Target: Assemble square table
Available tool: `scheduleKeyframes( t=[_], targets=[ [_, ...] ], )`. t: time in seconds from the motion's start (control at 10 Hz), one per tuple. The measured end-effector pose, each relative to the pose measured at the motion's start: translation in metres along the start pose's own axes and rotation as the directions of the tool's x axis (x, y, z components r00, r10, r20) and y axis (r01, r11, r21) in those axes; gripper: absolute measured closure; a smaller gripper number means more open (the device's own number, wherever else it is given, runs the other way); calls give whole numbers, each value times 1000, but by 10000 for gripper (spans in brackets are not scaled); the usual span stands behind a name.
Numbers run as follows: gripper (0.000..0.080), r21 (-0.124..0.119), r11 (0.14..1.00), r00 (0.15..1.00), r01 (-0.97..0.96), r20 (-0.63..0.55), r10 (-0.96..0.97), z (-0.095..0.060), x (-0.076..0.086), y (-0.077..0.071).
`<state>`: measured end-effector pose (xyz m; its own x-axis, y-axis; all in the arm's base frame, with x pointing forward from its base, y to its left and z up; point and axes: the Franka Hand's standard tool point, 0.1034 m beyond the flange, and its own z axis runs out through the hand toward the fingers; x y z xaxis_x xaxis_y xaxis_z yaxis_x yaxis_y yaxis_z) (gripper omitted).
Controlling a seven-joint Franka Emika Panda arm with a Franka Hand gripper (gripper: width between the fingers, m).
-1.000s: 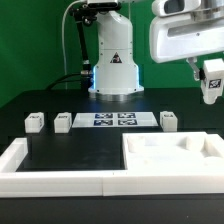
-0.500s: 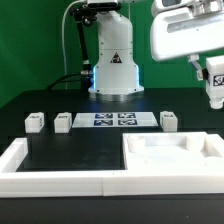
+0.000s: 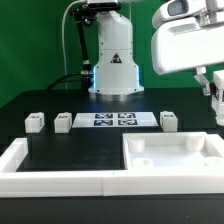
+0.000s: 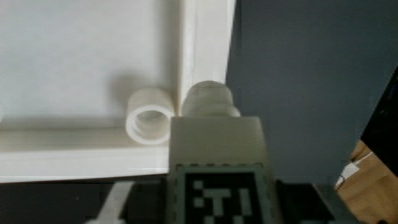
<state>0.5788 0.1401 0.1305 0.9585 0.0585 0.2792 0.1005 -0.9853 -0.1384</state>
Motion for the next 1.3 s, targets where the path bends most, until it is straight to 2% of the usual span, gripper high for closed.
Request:
scheduleKeyframes(
  t=[0.4, 0.7, 0.8, 0.9, 1.3],
  targets=[
    [509, -2, 1000, 1000, 6, 2, -6, 2, -1, 2],
    [509, -9, 996, 996, 91, -9, -91, 8, 28, 24],
    [509, -9, 994, 994, 111, -10, -111, 11, 33, 30],
    [509, -12, 993, 993, 114, -11, -114, 11, 34, 36],
    [509, -11, 994, 994, 112, -9, -112, 12, 33, 35]
  ],
)
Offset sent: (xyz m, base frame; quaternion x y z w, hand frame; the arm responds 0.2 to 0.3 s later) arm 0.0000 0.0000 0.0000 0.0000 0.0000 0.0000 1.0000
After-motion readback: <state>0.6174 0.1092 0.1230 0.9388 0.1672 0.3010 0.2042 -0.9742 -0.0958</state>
